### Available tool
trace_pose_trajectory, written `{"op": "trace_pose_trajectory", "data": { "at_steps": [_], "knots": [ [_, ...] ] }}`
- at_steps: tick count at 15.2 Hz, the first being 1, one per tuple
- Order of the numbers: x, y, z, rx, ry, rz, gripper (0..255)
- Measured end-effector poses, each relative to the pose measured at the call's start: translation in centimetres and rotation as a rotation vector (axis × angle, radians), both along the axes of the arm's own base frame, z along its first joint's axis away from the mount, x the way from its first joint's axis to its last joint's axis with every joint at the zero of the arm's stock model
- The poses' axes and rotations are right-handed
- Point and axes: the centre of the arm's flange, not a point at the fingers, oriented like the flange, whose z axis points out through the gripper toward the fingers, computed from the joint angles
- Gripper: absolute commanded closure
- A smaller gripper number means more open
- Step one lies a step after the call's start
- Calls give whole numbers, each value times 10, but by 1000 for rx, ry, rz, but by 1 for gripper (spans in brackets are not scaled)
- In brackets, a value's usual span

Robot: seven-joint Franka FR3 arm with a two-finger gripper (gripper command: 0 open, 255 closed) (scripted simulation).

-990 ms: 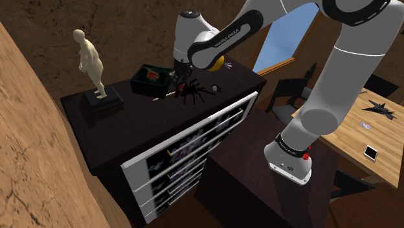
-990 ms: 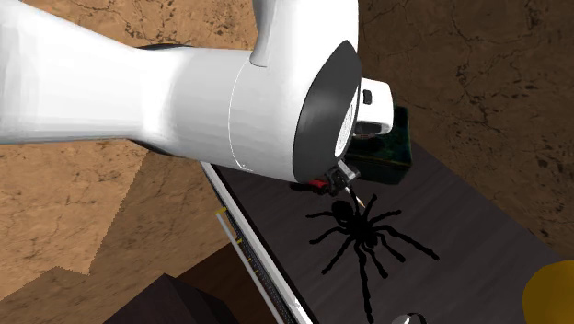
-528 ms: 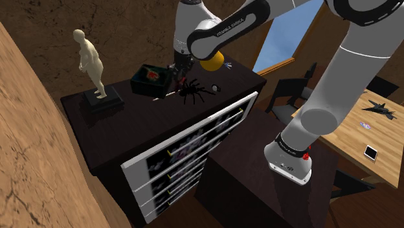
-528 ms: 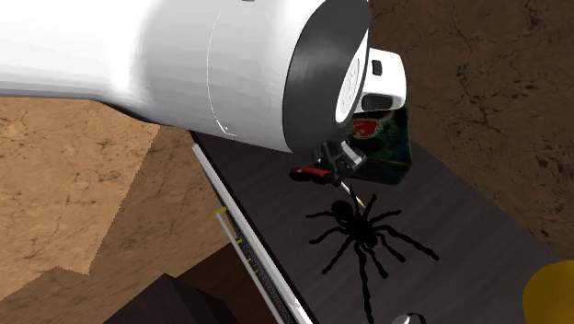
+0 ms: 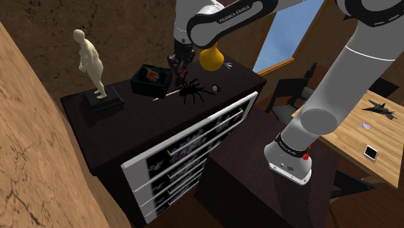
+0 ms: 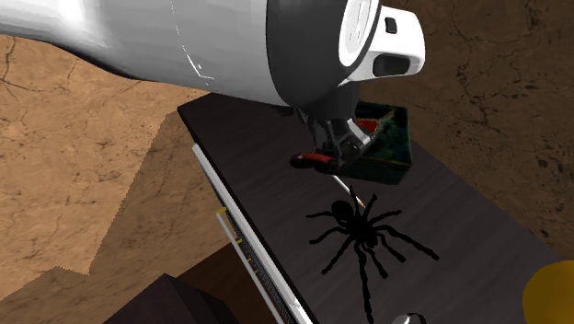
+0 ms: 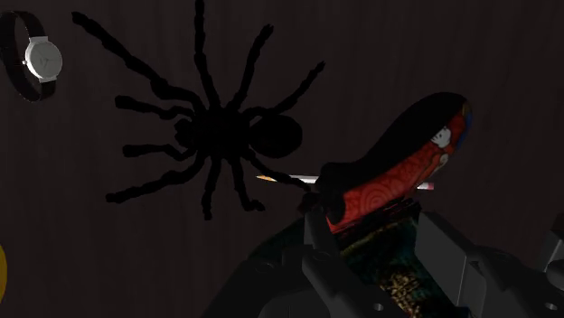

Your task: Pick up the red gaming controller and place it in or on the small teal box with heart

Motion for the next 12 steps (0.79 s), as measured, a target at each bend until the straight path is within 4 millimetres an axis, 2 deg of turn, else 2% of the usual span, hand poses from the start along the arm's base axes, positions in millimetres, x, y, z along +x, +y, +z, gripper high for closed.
{"op": "trace_pose_trajectory", "data": {
  "at_steps": [5, 6, 12],
  "knots": [
    [1, -1, 24, 0, 0, 0, 255],
    [6, 0, 27, 0, 0, 0, 255],
    [79, 12, 38, 0, 0, 1, 255]
  ]
}}
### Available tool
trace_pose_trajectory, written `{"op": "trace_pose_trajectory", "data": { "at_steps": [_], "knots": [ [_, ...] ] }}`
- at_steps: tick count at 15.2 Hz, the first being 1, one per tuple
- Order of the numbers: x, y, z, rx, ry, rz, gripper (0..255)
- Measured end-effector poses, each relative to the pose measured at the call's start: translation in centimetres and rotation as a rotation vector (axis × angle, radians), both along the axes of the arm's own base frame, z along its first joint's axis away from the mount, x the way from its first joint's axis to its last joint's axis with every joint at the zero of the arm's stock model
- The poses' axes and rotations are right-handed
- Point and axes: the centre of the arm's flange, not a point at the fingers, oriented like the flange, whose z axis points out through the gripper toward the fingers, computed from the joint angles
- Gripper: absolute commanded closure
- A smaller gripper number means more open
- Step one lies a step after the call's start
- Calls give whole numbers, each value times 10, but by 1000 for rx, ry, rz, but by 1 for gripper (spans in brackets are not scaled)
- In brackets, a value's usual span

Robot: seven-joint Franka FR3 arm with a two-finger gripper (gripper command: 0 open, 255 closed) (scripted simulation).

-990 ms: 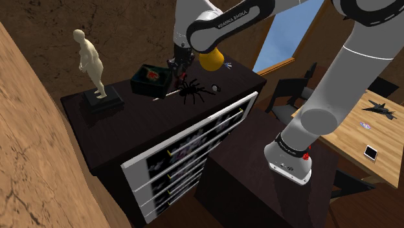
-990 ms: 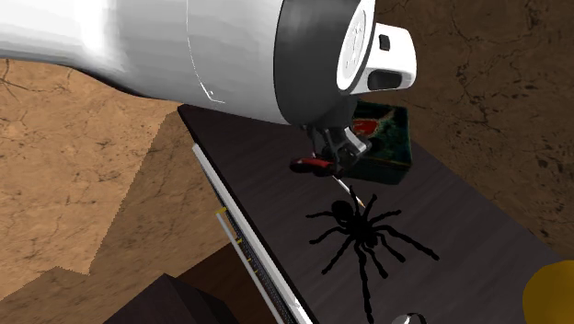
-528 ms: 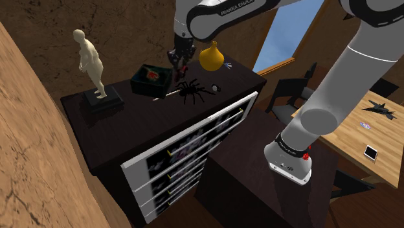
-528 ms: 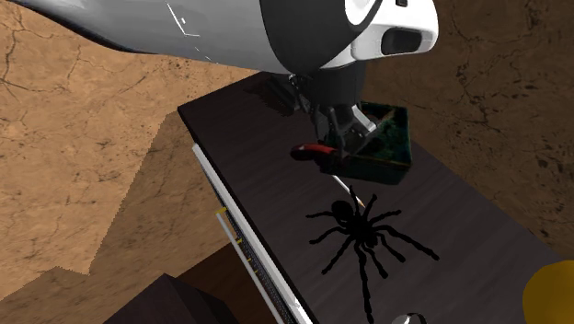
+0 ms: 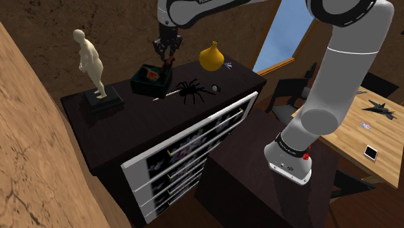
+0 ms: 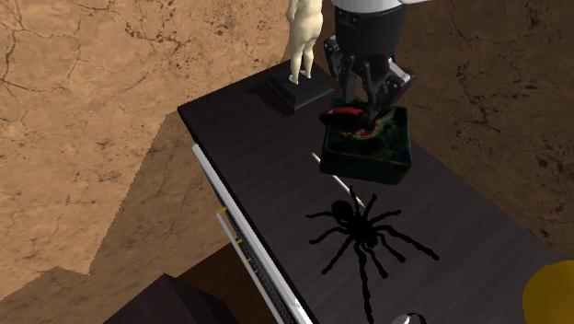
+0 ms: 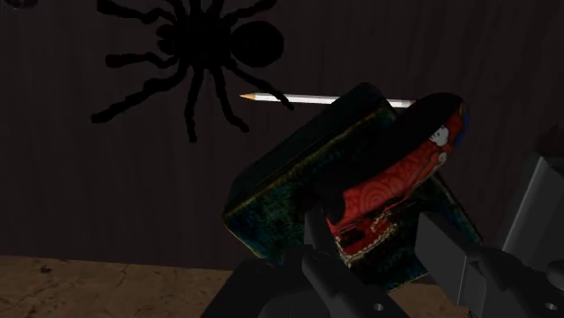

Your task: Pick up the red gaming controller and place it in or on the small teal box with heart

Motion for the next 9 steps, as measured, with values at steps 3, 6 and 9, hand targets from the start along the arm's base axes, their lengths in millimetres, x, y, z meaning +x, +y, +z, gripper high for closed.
{"op": "trace_pose_trajectory", "data": {
  "at_steps": [3, 6, 9],
  "knots": [
    [37, 1, 6, 0, 0, 0, 255],
    [75, 9, 16, 1, 0, 1, 255],
    [101, 12, 11, 0, 1, 0, 255]
  ]
}}
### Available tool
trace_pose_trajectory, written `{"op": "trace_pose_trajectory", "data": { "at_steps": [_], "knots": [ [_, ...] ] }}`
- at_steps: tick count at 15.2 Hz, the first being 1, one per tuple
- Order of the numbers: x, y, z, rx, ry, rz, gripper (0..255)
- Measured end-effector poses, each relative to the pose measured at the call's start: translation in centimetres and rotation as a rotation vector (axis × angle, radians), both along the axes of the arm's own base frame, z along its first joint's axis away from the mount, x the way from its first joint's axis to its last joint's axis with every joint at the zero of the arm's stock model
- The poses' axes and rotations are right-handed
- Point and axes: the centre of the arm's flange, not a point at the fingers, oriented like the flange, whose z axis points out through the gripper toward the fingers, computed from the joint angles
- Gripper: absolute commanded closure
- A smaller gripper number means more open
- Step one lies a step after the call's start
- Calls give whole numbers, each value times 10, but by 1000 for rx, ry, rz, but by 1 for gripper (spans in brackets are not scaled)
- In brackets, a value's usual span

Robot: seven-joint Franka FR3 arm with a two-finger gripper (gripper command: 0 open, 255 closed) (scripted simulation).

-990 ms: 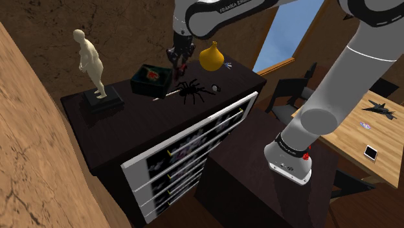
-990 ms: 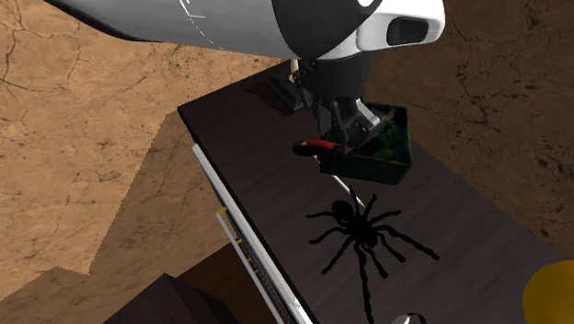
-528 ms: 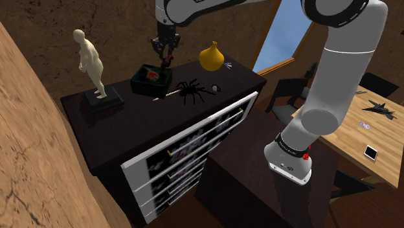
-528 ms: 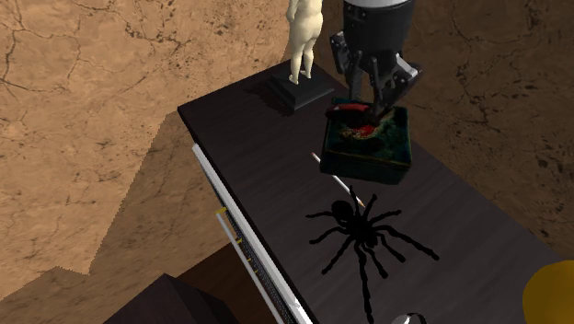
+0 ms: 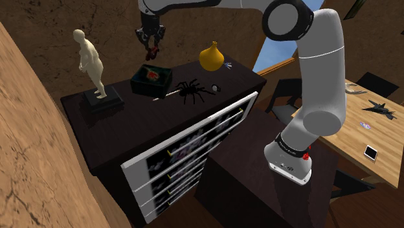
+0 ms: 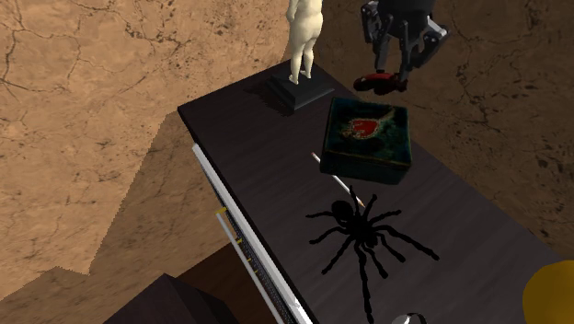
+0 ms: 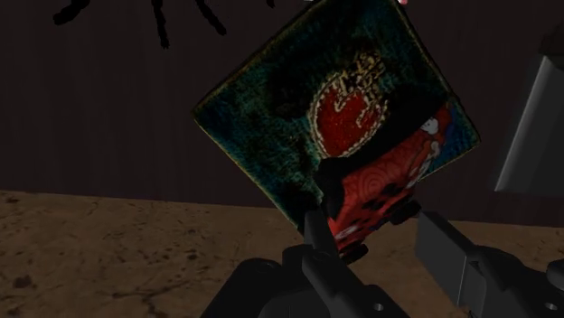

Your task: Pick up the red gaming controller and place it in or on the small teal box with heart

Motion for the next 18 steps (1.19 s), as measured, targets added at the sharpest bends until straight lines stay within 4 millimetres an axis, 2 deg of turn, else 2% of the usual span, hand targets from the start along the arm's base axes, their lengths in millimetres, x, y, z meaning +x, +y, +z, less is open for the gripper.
{"op": "trace_pose_trajectory", "data": {
  "at_steps": [15, 18],
  "knots": [
    [4, 0, -77, 0, -2, 0, 255],
    [4, -2, -84, -1, -10, -3, 255]
  ]
}}
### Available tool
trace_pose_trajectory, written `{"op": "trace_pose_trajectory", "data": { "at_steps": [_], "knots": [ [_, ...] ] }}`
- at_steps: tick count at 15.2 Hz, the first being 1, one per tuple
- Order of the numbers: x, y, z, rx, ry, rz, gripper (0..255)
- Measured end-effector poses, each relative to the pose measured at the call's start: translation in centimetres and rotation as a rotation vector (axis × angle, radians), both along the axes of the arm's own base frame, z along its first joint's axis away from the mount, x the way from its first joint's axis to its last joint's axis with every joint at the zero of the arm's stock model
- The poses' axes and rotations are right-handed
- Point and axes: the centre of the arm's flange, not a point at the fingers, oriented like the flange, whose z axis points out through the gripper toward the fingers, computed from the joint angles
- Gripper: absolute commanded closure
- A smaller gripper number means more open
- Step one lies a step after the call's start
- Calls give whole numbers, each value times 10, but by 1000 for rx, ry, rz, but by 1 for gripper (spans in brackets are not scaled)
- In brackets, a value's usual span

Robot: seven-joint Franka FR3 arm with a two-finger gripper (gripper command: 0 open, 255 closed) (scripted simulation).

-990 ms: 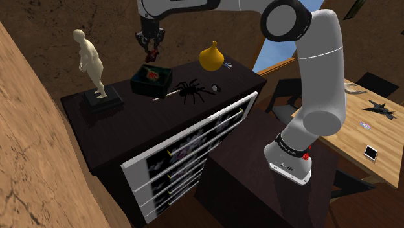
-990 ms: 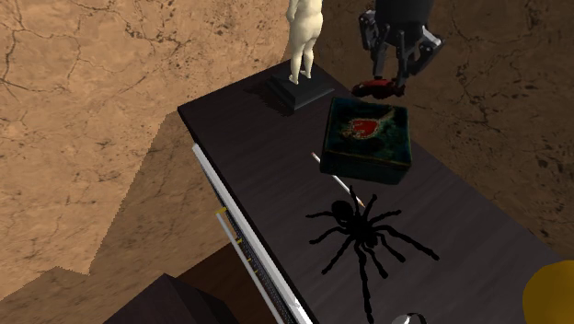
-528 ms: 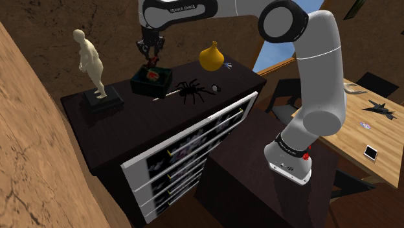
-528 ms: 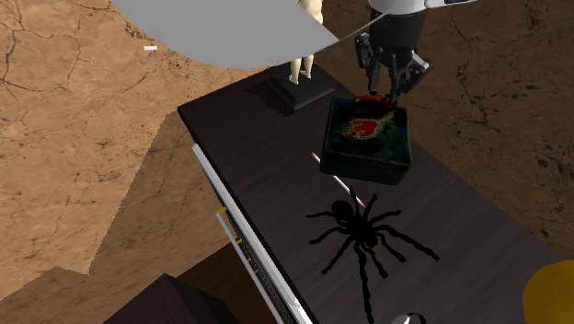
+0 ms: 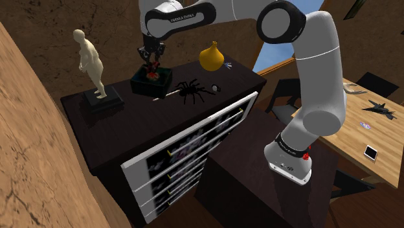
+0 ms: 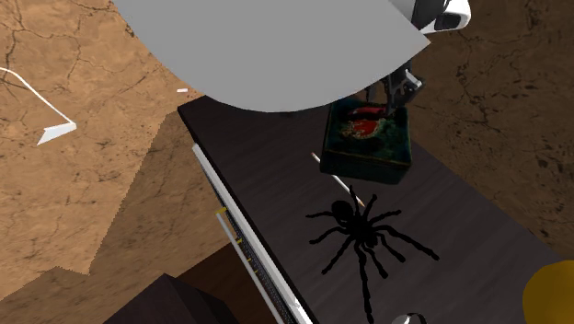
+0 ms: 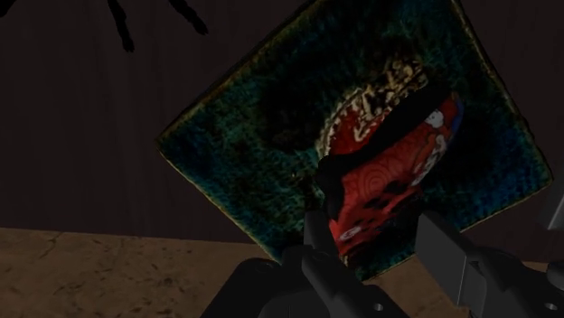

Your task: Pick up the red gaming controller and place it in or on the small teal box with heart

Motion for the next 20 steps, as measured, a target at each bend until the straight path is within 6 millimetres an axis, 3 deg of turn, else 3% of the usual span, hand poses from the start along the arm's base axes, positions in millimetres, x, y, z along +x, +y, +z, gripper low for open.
{"op": "trace_pose_trajectory", "data": {
  "at_steps": [5, 6, 12, 16, 20],
  "knots": [
    [0, 2, -4, 0, 3, 1, 255],
    [0, 2, -4, 0, 3, 1, 0],
    [0, 3, -9, 1, 10, 2, 0],
    [-6, 9, 31, 1, 9, 3, 0],
    [-9, 7, 40, 1, 10, 2, 0]
  ]
}}
